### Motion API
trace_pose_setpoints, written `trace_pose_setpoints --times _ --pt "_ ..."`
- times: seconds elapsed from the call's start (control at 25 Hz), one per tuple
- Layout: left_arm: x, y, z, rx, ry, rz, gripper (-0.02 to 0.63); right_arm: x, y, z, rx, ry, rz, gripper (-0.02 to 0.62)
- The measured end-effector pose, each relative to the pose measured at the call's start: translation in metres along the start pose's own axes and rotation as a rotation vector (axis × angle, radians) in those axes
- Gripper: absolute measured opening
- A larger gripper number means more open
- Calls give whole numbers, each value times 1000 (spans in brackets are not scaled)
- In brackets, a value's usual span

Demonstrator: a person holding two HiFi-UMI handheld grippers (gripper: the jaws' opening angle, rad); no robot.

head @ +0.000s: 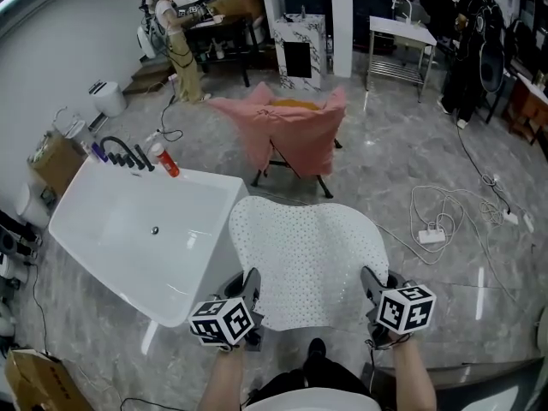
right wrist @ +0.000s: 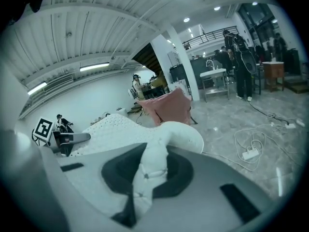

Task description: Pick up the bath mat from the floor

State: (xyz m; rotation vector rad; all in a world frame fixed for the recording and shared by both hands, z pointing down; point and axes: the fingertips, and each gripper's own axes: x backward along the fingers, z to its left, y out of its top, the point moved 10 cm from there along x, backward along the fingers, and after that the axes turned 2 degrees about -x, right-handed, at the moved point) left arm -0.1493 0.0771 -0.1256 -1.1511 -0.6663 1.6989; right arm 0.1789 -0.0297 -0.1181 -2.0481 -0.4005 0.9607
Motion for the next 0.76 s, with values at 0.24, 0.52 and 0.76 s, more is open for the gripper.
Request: trace_pose_setpoints --times 0.24,0.52,0.76 --pt "3 -6 -3 -7 -10 2 18 4 -2 2 3 3 -28 28" --pt "3 -6 -2 -5 -5 5 18 4 -4 2 3 8 -14 28" --pt "2 -10 -5 0 3 0 18 4 -6 -5 8 7 -6 28"
